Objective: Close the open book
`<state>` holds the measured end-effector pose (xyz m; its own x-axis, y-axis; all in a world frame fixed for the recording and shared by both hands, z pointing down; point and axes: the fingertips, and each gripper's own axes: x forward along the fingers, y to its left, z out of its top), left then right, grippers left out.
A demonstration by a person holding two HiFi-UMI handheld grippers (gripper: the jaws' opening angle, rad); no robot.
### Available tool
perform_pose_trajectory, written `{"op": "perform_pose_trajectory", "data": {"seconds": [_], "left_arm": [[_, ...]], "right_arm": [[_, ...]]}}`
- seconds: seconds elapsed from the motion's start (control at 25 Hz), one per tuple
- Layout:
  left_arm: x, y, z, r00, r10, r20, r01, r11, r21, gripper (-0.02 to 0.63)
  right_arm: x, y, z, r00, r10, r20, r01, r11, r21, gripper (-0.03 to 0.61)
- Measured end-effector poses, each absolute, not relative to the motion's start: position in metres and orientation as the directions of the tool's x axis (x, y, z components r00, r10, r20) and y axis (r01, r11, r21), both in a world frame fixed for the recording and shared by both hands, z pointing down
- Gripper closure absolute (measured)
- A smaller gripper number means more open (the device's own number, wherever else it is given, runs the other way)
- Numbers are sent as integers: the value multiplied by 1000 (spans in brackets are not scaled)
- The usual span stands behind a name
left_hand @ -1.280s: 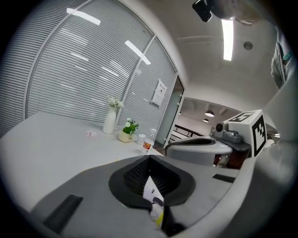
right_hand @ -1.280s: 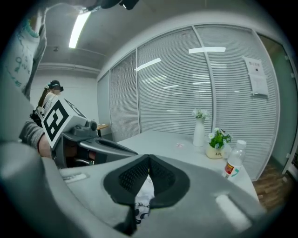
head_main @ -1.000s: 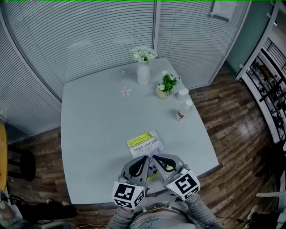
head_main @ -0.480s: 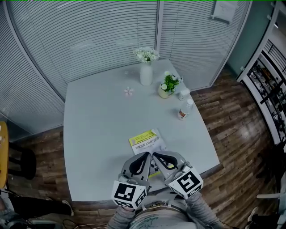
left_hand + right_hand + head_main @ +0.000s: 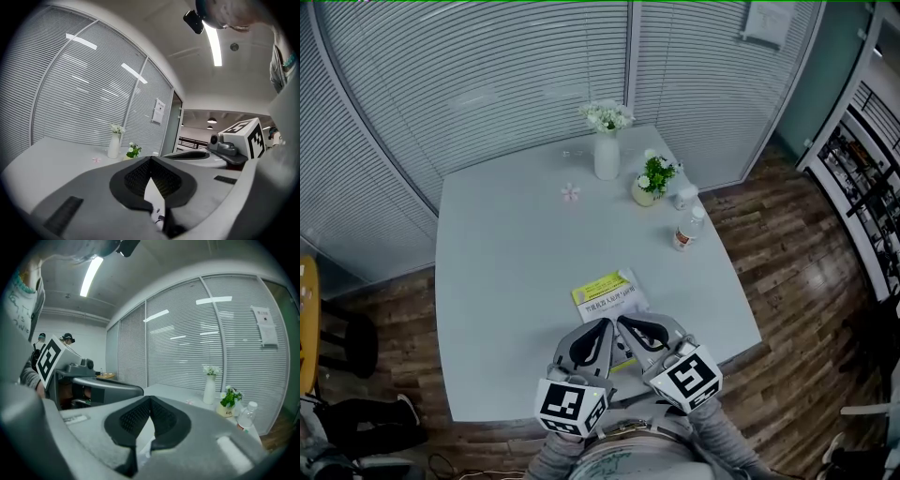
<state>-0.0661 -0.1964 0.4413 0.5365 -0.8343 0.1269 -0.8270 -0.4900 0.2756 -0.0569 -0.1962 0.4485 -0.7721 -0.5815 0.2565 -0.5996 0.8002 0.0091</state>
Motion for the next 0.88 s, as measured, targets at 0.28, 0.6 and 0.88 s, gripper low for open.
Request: {"op": "perform_pose_trajectory", "data": {"seconds": [0.28,0.6,0.88], "left_arm": [[-74,-196,444,520,-843,138,-837,-471,279,615],[-77,-197,448,517,-843,146,-839,-466,282,615],[-79,-200,448,514,-845,150,-843,-465,270,615]], "right_arm": [[-62,-193,450,-776,-571,267,-592,806,5,578],[-65,-194,456,-772,-570,282,-593,805,6,578],[-66,-195,457,-771,-566,291,-591,807,4,578]]}}
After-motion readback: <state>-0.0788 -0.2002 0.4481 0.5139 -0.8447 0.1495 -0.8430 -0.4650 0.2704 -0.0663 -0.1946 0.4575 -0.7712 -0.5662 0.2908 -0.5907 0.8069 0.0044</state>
